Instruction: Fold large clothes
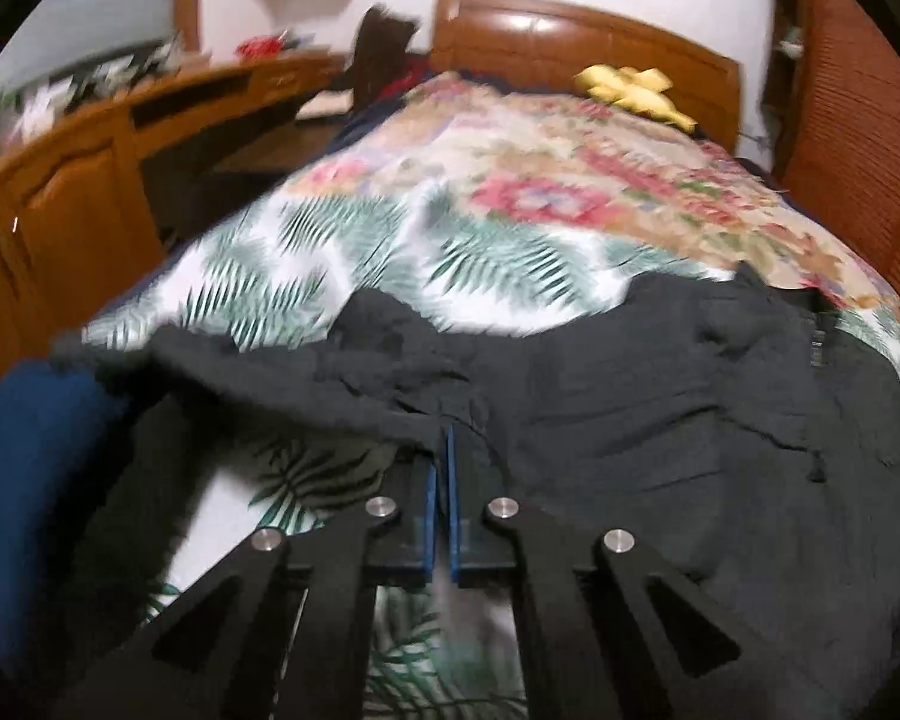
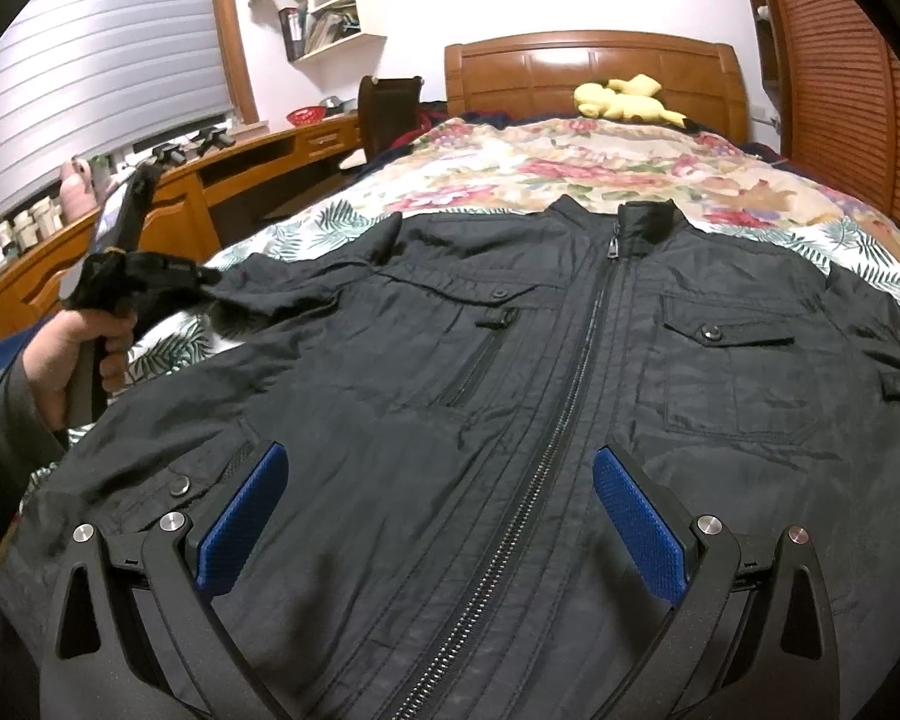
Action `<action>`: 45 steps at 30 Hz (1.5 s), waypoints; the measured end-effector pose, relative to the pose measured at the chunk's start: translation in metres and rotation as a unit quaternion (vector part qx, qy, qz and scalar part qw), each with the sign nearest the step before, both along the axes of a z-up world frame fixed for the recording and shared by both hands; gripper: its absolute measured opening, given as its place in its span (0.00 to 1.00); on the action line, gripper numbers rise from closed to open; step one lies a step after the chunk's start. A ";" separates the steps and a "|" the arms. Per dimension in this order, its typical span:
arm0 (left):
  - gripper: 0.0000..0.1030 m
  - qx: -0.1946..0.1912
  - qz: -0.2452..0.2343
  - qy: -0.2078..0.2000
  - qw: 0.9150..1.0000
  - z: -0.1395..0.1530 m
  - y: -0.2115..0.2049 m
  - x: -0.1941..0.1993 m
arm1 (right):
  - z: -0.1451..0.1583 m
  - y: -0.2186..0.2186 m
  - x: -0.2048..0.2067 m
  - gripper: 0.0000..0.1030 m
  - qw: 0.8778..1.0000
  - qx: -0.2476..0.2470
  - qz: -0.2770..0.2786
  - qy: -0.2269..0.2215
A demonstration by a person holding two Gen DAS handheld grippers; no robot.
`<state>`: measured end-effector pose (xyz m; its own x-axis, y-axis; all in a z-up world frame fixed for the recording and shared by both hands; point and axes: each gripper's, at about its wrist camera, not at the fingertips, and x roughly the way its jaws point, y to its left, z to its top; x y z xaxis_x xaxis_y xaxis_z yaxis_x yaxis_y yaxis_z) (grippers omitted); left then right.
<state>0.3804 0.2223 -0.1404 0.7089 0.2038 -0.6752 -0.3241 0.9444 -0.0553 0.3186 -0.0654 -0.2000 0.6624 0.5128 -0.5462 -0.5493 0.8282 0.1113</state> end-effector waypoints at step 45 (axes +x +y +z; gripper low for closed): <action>0.40 0.011 -0.070 0.076 0.995 -0.030 -0.004 -0.054 | 0.002 0.006 -0.019 1.00 0.999 -0.040 -0.001 -0.029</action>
<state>0.3263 0.2185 -0.1709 0.6220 0.1260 -0.7728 -0.1921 0.9814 0.0054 0.2996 -0.0597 -0.1984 0.6953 0.4672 -0.5462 -0.5514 0.8342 0.0117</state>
